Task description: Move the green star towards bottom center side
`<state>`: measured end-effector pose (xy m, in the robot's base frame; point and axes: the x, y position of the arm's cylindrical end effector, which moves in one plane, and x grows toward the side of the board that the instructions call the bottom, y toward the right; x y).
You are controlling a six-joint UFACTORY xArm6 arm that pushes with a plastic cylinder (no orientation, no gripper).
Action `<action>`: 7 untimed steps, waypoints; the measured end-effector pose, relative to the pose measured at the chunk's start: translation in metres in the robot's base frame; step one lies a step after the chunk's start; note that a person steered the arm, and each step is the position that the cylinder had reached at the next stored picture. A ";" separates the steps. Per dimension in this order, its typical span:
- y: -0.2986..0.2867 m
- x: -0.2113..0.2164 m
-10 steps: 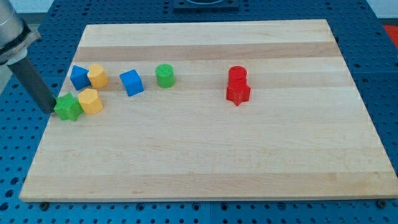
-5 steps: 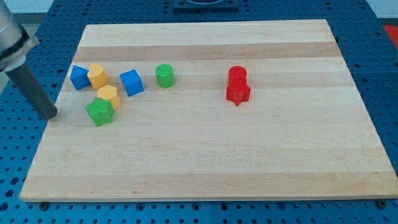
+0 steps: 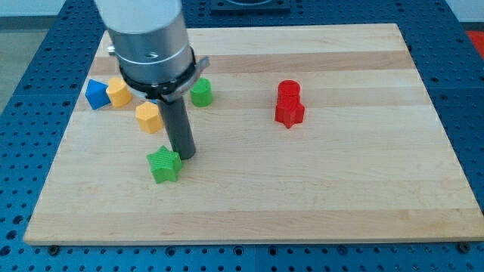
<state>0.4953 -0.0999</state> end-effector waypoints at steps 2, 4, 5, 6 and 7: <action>-0.097 -0.015; -0.162 0.017; -0.105 0.017; -0.044 0.018; 0.005 0.039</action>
